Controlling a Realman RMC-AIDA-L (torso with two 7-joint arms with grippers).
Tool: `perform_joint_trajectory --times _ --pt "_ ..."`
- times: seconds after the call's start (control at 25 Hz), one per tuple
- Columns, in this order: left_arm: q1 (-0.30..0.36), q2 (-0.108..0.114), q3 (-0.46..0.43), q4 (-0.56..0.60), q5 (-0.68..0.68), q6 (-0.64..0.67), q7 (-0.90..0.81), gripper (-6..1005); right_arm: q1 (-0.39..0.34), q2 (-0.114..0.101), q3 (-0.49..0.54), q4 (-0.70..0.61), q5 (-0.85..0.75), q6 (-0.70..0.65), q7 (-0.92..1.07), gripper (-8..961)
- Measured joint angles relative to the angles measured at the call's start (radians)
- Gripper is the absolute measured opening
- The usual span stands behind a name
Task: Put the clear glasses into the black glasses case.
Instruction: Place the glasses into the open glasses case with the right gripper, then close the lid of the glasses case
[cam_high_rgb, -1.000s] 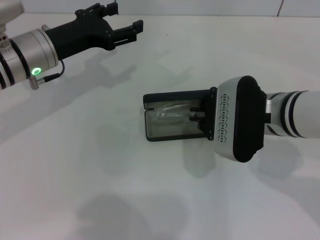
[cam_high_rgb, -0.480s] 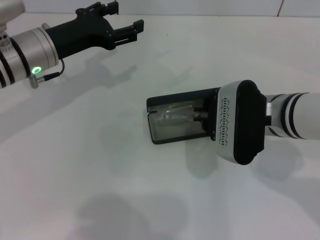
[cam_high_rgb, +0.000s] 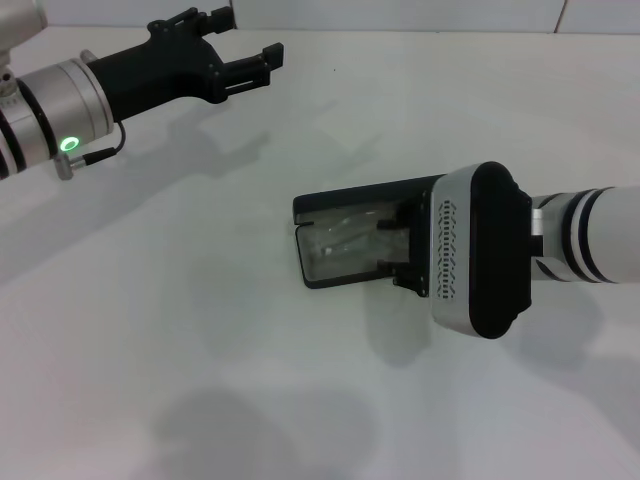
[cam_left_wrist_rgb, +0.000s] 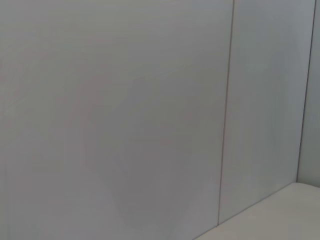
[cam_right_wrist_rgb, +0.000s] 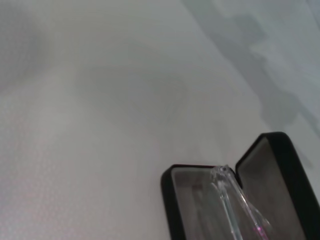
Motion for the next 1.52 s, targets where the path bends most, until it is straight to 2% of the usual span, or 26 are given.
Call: perform_joint_trajectory --times 0.04,0.4,0.52,0.64,0.8,0.96,1.12,1.24,1.32,1.4,1.52 --pt "0.0 0.0 0.0 0.0 0.0 0.0 0.0 853 0.0 0.0 0.0 -0.004 0.001 -0.007 0.0 406" --pt "-0.002 0.002 0.0 0.0 0.0 0.0 0.001 852 -0.002 -0.002 0.038 -0.052 0.065 -0.102 -0.031 416" --pt "-0.004 0.002 -0.002 0.0 0.0 -0.001 0.002 852 -0.002 -0.003 0.072 -0.055 0.148 -0.166 -0.105 420" --pt "-0.009 0.002 -0.003 0.0 -0.001 -0.001 0.002 852 -0.003 -0.003 0.159 -0.057 0.269 -0.27 -0.198 424" --pt "-0.02 -0.001 -0.002 0.007 -0.004 -0.002 0.002 853 -0.02 -0.003 0.353 -0.019 0.486 -0.4 -0.321 429" --pt "-0.019 -0.003 -0.005 0.008 -0.01 -0.002 0.003 852 -0.018 -0.003 0.545 0.111 0.729 -0.487 -0.451 434" --pt "-0.015 -0.004 -0.005 0.0 -0.01 -0.002 0.003 852 -0.005 -0.004 0.791 0.375 1.007 -0.526 -0.598 440" --pt "-0.013 -0.007 0.004 -0.011 -0.005 -0.002 -0.004 852 0.005 -0.005 0.926 0.546 1.151 -0.527 -0.672 444" --pt "-0.017 -0.008 0.029 -0.024 -0.003 -0.002 -0.022 852 0.015 -0.008 0.995 0.648 1.216 -0.531 -0.713 446" --pt "-0.025 -0.007 0.094 -0.032 0.004 -0.003 -0.047 853 0.021 -0.009 1.05 0.713 1.243 -0.536 -0.749 449" --pt "-0.043 -0.007 0.201 -0.028 0.032 -0.016 -0.086 853 0.022 -0.007 1.094 0.752 1.25 -0.533 -0.779 453"
